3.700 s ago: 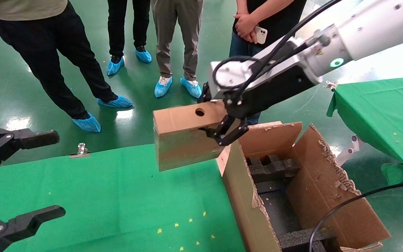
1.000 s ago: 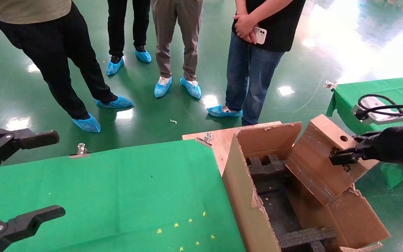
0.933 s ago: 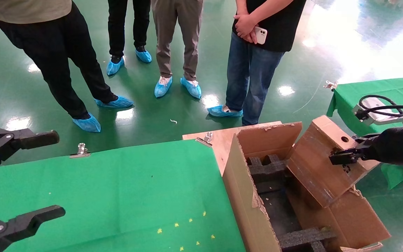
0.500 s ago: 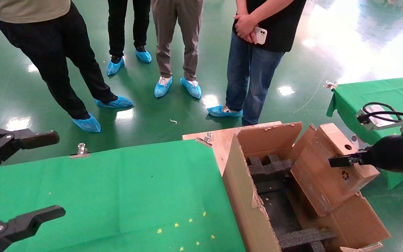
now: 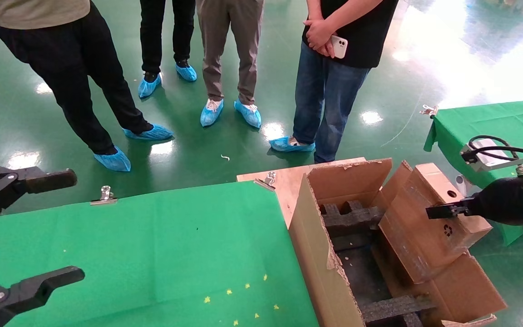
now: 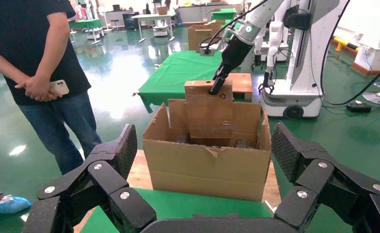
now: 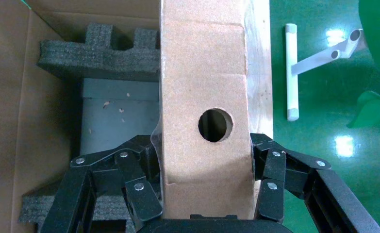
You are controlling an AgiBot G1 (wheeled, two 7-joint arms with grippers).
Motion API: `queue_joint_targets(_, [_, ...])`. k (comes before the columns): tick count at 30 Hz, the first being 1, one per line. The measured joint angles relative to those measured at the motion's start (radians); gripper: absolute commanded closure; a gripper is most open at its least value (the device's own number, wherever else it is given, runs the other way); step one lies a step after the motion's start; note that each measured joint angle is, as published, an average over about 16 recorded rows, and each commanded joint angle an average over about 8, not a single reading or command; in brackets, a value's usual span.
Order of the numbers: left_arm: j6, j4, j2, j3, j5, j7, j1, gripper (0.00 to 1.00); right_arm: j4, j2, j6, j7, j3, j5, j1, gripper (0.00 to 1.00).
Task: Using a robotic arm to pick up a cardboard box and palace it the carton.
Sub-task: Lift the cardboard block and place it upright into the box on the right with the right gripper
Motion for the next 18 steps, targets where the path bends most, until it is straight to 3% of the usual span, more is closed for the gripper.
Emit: queue_joint_targets(18, [0.0,0.0,0.0,0.0,0.0,0.0,0.0,0.0,-0.002,-0.03,0.046,0.067,-0.027,-0.056,-0.043,1.0])
